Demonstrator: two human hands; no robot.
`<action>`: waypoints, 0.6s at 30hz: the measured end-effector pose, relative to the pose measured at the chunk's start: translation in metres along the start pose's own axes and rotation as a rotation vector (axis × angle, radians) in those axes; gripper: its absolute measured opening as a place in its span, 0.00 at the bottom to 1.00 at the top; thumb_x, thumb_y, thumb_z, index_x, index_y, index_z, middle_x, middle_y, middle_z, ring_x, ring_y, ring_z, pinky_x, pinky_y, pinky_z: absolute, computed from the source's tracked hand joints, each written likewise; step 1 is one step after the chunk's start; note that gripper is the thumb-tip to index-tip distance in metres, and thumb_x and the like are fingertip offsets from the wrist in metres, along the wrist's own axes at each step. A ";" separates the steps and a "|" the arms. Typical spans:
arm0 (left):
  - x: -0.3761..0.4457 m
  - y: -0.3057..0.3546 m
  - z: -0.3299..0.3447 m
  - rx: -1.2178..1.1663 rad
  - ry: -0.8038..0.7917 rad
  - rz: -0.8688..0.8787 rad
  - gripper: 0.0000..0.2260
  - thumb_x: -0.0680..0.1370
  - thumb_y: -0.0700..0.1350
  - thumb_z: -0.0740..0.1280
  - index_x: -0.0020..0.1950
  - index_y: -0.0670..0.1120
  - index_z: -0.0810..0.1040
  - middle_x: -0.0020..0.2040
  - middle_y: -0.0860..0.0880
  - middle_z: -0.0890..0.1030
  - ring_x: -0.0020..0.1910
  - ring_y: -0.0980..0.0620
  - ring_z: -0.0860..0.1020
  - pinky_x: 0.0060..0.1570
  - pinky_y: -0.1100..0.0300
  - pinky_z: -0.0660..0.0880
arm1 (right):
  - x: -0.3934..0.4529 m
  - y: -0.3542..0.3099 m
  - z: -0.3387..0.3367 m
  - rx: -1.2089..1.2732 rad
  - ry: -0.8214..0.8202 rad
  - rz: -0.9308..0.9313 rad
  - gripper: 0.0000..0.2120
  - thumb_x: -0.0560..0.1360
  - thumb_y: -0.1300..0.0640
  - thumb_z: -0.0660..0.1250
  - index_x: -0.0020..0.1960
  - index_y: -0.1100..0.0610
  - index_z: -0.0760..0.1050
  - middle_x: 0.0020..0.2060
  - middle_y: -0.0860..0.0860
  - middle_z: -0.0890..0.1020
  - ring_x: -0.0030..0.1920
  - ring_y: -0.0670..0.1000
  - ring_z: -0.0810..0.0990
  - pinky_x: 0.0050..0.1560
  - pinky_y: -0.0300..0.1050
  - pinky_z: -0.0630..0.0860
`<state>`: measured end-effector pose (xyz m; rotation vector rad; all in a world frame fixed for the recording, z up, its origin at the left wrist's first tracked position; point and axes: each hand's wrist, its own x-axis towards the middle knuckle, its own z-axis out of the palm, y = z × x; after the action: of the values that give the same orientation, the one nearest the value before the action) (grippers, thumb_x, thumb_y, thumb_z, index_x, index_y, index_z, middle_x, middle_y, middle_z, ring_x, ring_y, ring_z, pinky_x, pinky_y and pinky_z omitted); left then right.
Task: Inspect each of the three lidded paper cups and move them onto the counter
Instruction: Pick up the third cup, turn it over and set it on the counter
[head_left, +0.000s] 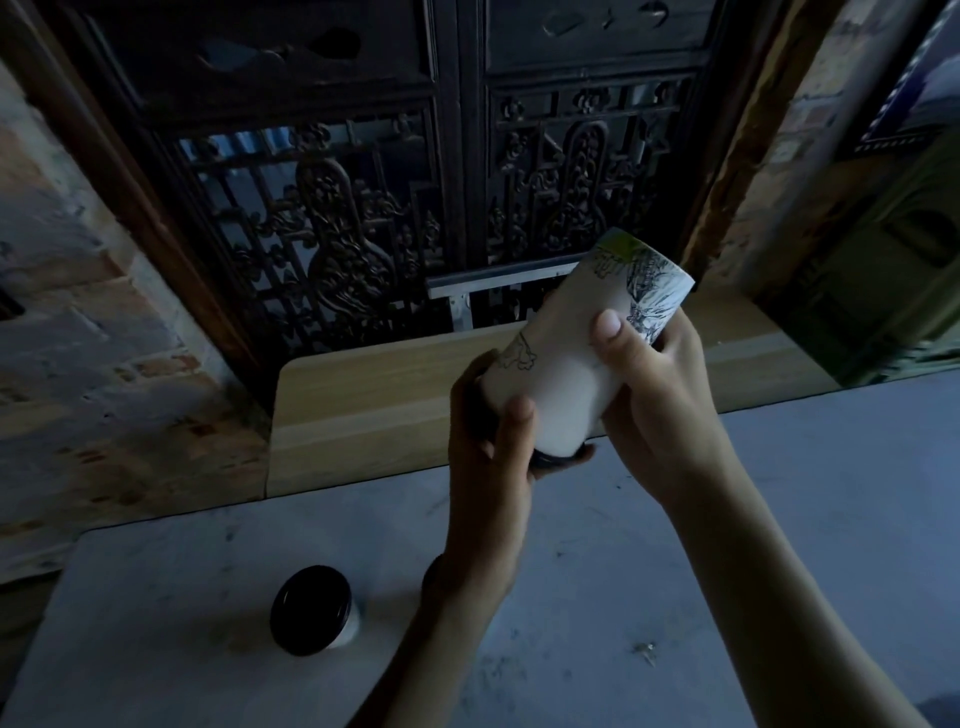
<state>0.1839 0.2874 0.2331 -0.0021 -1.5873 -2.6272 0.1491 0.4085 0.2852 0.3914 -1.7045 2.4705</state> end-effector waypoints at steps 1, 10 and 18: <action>-0.001 0.001 0.001 -0.015 -0.003 0.002 0.43 0.66 0.69 0.77 0.73 0.47 0.71 0.66 0.44 0.81 0.59 0.43 0.85 0.43 0.49 0.85 | 0.000 -0.001 0.001 0.007 -0.005 0.003 0.34 0.69 0.42 0.80 0.62 0.64 0.73 0.50 0.57 0.82 0.52 0.58 0.82 0.52 0.55 0.81; -0.003 0.011 -0.007 -0.172 -0.189 -0.415 0.37 0.75 0.69 0.58 0.68 0.40 0.79 0.49 0.39 0.87 0.39 0.45 0.86 0.28 0.62 0.80 | -0.005 -0.002 -0.006 0.007 -0.115 0.071 0.44 0.67 0.41 0.81 0.66 0.72 0.70 0.56 0.65 0.81 0.57 0.63 0.83 0.57 0.57 0.81; -0.006 0.004 0.001 -0.069 -0.081 -0.112 0.42 0.69 0.67 0.77 0.75 0.45 0.70 0.69 0.40 0.81 0.62 0.41 0.84 0.48 0.48 0.85 | -0.007 0.002 -0.005 -0.007 -0.026 0.026 0.38 0.70 0.42 0.79 0.62 0.71 0.71 0.52 0.66 0.80 0.55 0.66 0.81 0.56 0.65 0.78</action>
<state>0.1903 0.2863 0.2367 -0.0239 -1.5636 -2.8001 0.1549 0.4126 0.2793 0.4055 -1.7380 2.4878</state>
